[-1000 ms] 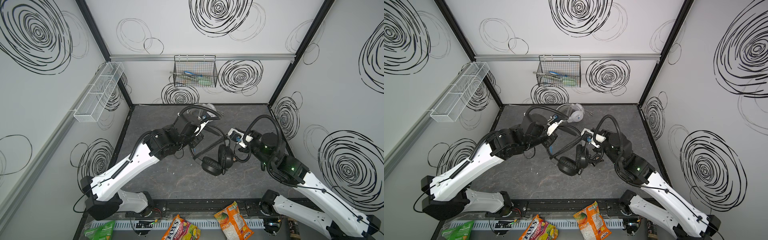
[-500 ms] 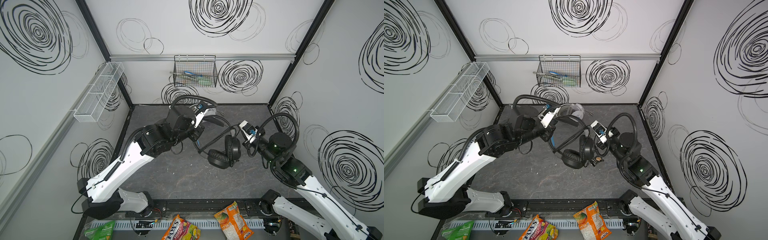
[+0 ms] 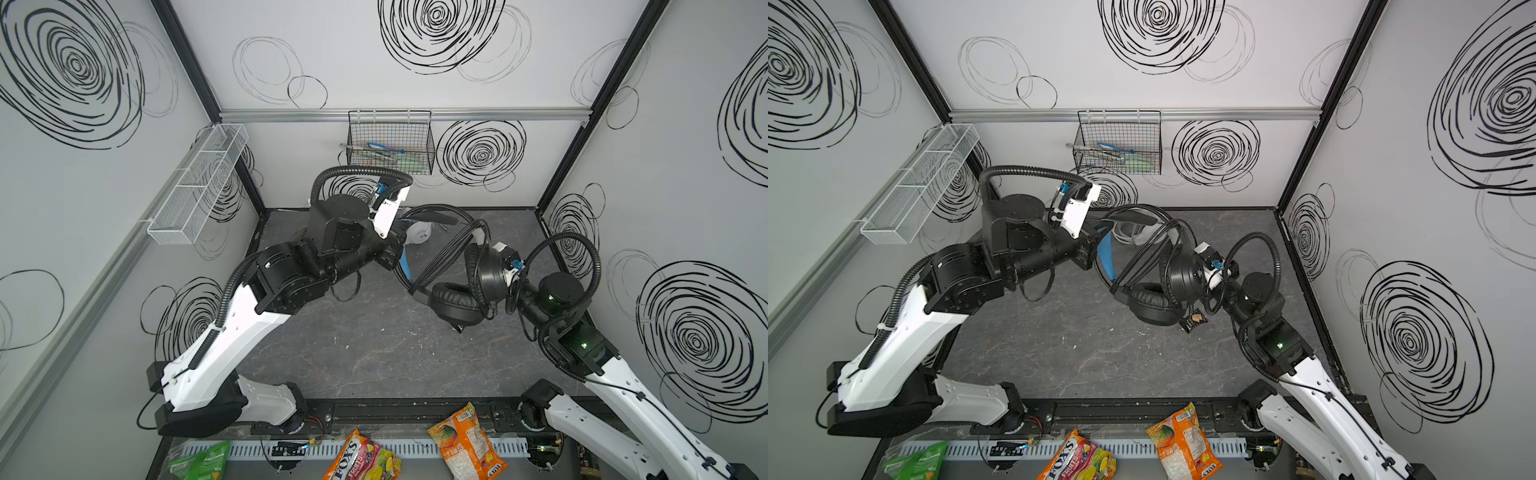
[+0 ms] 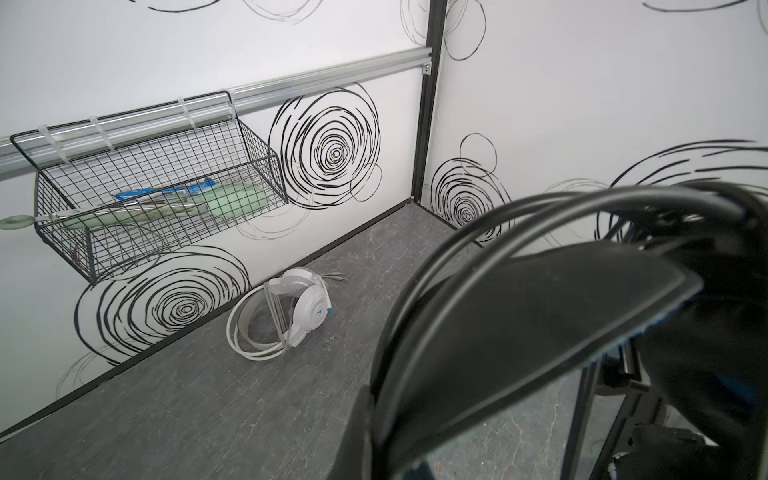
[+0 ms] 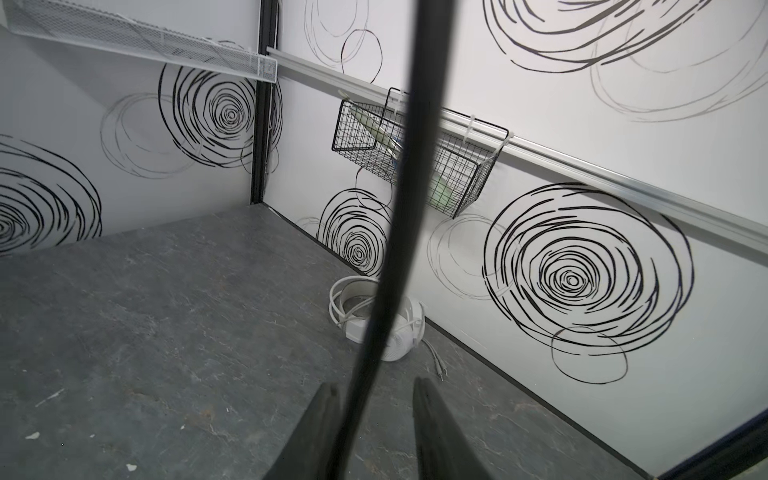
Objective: Wrap the headphones
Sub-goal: 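Hold the headset with the left while the right wraps cable around the earcup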
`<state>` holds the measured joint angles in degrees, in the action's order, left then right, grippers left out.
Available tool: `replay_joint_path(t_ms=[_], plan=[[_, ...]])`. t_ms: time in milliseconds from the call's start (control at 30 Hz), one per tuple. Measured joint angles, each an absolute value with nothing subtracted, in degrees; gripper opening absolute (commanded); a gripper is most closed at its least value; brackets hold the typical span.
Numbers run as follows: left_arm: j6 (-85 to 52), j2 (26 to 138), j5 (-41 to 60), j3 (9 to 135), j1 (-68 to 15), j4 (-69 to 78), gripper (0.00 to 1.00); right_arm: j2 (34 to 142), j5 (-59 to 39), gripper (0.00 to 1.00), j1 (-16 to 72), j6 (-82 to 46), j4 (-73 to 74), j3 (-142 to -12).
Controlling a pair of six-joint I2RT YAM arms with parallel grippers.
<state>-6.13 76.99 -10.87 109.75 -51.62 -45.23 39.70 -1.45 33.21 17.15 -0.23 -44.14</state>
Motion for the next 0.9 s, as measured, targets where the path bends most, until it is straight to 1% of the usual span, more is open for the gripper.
replay_joint_path(t_ms=[133, 200, 300, 467, 700, 900], plan=[[-8.0, 77.6, -10.0, 112.0, -51.6, -44.8, 0.0, 38.8, -3.8, 0.45, 32.5, 13.5, 2.2, -41.8], [-8.8, 77.6, -9.6, 112.5, -51.6, -44.4, 0.0, 38.5, -5.7, 0.49, 32.3, 11.6, 3.4, -40.3], [-9.9, 77.6, -9.0, 112.9, -51.6, -43.9, 0.0, 38.2, -8.0, 0.51, 32.3, 9.4, 4.9, -37.8], [-11.5, 77.6, -8.6, 112.9, -51.6, -42.5, 0.0, 37.8, -10.7, 0.48, 32.3, 6.8, 6.8, -34.1], [-13.2, 77.6, -7.6, 112.9, -50.8, -41.8, 0.0, 38.5, -13.7, 0.4, 32.3, 3.7, 9.6, -32.8], [-14.2, 77.5, -6.6, 112.9, -50.2, -40.6, 0.0, 39.3, -15.1, 0.41, 32.3, 2.0, 11.8, -32.8]])
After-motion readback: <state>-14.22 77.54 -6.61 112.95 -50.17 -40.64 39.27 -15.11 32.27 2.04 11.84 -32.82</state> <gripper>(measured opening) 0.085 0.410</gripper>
